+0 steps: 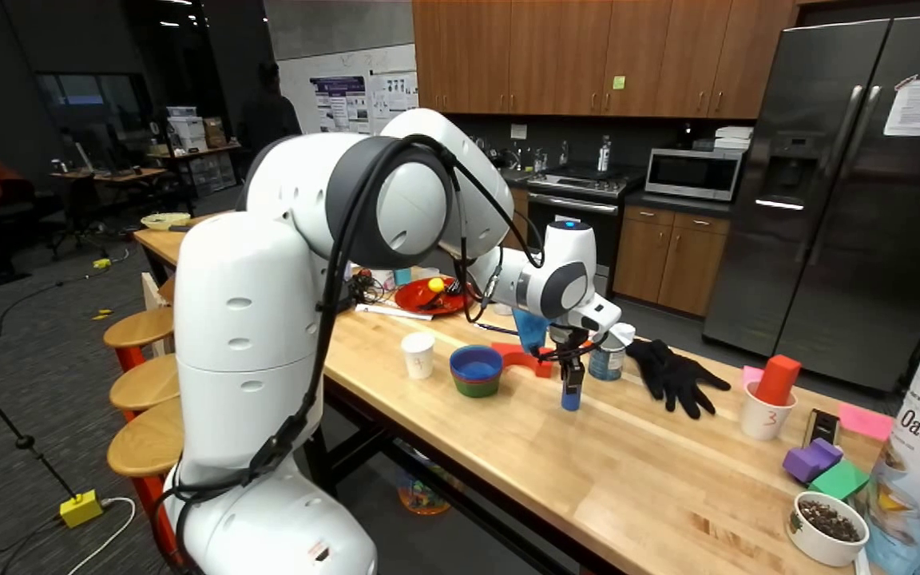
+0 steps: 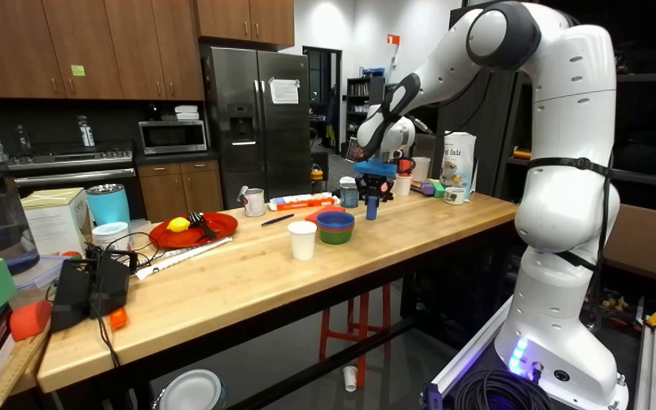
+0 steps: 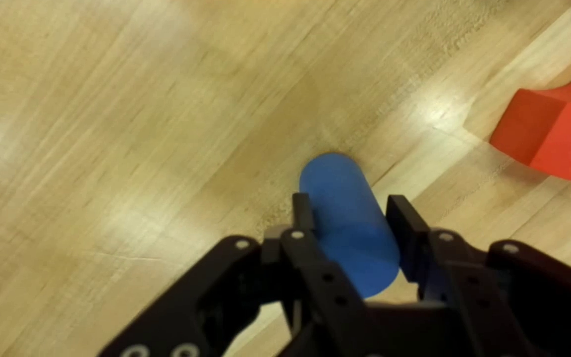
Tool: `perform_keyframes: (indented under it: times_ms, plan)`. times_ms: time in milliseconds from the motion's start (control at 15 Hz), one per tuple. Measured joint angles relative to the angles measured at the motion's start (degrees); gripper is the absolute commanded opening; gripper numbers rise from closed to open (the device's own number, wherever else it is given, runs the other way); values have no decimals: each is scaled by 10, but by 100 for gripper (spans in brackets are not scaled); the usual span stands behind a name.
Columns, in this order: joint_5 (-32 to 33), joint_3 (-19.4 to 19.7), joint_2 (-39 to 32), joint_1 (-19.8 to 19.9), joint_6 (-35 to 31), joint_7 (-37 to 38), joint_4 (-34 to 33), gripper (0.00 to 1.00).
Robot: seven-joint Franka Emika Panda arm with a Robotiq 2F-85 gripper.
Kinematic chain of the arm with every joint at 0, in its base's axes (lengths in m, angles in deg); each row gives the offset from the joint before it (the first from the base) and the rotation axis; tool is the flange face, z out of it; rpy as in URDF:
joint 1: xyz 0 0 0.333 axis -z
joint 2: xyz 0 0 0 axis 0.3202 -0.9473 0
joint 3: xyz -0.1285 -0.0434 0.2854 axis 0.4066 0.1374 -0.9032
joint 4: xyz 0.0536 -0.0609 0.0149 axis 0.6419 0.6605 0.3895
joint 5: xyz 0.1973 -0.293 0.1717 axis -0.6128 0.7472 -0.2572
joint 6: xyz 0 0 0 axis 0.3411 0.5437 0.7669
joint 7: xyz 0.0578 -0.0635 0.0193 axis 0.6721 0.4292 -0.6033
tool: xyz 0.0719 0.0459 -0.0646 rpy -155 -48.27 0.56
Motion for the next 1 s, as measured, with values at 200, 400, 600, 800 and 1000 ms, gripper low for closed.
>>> perform_keyframes:
  times_ms: [200,400,600,800,1000]
  plan:
    - [12,13,13,0,-18,0,-1,16]
    - [54,31,53,2,-34,1,7,16]
    - [88,34,108,5,-49,0,29,16]
    - [92,25,162,6,-72,-7,63,16]
    - [80,8,204,6,-105,-20,103,16]
